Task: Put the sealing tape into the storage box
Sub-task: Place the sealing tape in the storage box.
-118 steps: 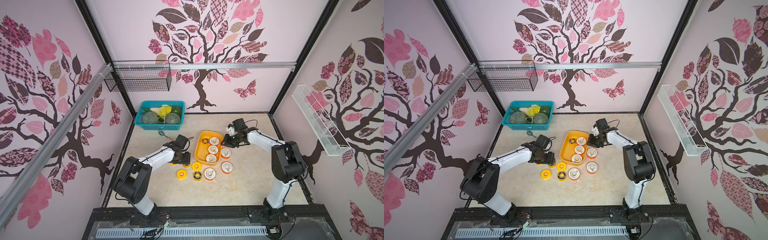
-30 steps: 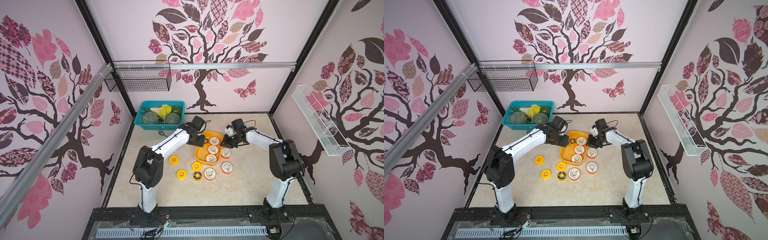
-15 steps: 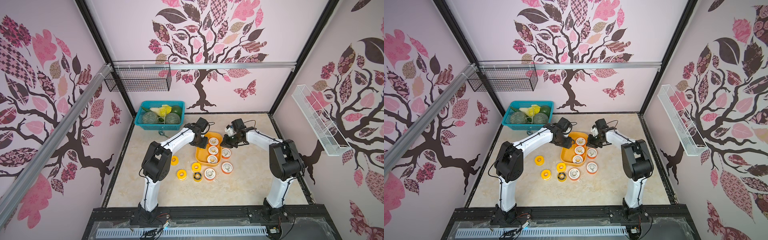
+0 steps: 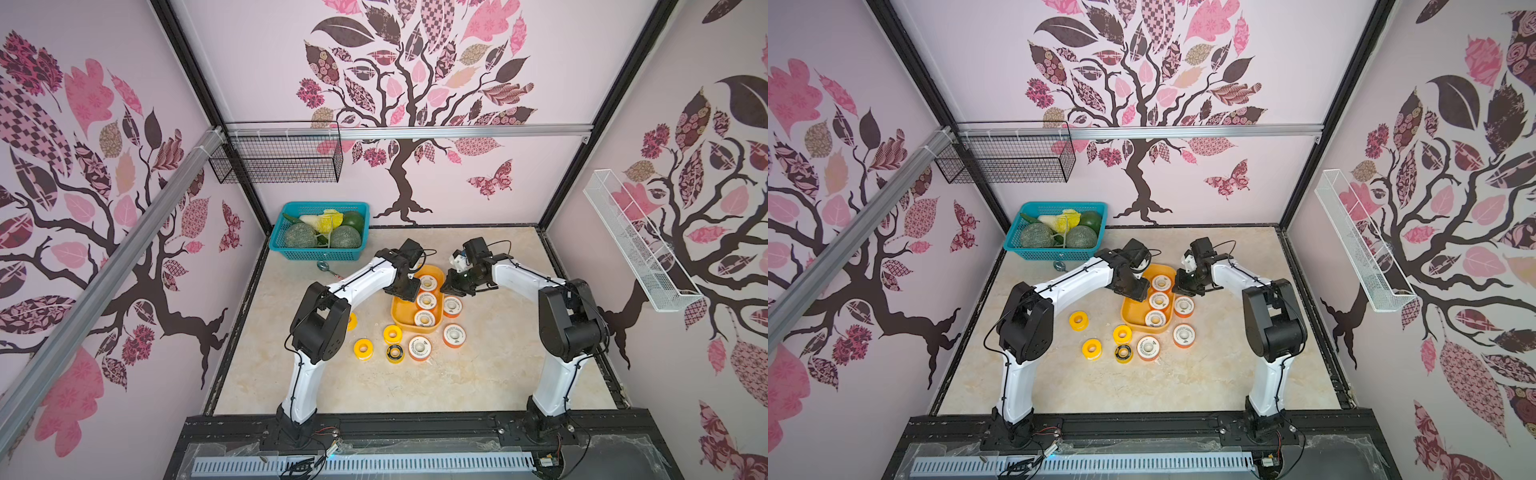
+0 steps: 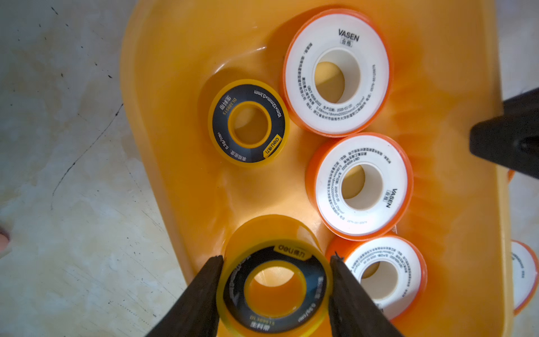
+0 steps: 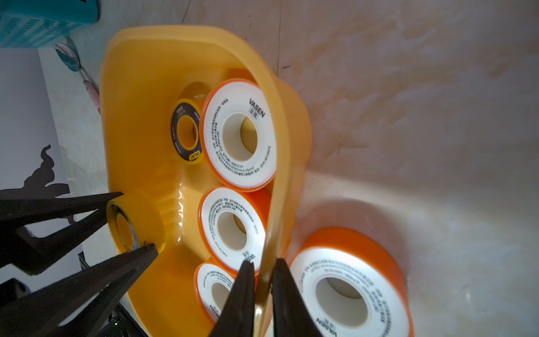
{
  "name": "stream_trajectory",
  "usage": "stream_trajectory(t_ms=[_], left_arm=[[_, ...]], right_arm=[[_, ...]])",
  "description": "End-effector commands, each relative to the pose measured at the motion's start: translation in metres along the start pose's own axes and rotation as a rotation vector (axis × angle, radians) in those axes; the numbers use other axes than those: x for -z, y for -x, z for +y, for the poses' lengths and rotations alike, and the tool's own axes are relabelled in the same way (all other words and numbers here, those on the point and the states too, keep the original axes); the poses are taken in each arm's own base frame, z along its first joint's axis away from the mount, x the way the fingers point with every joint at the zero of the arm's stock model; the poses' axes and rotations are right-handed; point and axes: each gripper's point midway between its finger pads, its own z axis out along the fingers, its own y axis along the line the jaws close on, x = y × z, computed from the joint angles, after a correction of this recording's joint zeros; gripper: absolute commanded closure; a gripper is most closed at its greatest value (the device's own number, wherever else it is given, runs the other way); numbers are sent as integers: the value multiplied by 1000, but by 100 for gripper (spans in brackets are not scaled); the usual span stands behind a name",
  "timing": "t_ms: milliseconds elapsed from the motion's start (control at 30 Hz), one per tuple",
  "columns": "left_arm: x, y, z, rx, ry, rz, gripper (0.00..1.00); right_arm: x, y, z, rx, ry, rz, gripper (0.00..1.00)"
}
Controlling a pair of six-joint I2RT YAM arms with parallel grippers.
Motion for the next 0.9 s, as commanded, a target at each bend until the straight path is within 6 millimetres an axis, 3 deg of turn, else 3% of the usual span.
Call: stream_trajectory(t_ms=[0,267,867], left_arm=[[-5,5,0,-28,25,-3,47],[-20,5,0,-27,32,21,47],[-31,4,4,-21,59,37,46]], right_arm=[[-1,7,3,6,2,-2,84],[-1,6,2,6,0,-1,84],[-3,6,3,5,6,3,84]])
